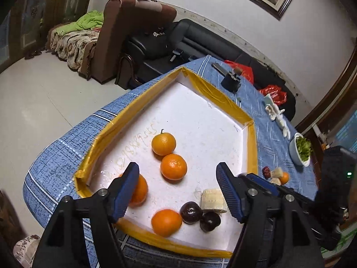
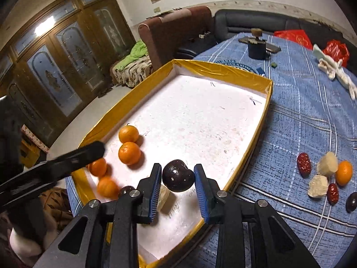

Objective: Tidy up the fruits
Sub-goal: 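Place the orange and plum in the tray and open both tools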

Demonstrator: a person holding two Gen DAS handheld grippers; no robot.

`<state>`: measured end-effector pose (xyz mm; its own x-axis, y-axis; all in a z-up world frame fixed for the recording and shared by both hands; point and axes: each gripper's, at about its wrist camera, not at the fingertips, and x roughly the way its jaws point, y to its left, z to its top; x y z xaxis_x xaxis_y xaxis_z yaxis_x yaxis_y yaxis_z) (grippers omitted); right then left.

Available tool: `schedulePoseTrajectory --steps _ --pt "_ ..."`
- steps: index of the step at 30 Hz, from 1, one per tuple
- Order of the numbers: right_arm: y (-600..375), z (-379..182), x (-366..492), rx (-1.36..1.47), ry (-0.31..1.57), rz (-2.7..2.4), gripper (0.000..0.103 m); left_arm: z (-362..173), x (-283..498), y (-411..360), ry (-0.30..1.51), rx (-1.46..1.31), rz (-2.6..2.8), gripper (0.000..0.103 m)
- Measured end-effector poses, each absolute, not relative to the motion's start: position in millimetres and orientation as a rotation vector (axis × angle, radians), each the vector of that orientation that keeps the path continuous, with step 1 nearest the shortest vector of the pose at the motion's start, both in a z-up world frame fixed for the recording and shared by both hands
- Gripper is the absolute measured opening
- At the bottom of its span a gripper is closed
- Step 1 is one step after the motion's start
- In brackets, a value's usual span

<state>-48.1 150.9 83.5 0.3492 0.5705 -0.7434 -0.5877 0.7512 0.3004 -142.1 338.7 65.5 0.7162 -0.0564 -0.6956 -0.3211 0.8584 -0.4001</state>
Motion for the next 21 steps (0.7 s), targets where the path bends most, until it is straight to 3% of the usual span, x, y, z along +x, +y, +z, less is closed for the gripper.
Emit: schedulePoseTrajectory --steps 3,11,21 --pt "149 85 -48 -0.007 0.953 0.753 0.052 67 -144 342 0.760 -0.554 0.151 0.072" --pt "115 111 -46 0.033 0.908 0.709 0.052 74 -139 332 0.779 -0.542 0.142 0.072" --pt "-25 128 -20 0.175 0.862 0.457 0.052 81 -119 268 0.814 -0.444 0.019 0.078"
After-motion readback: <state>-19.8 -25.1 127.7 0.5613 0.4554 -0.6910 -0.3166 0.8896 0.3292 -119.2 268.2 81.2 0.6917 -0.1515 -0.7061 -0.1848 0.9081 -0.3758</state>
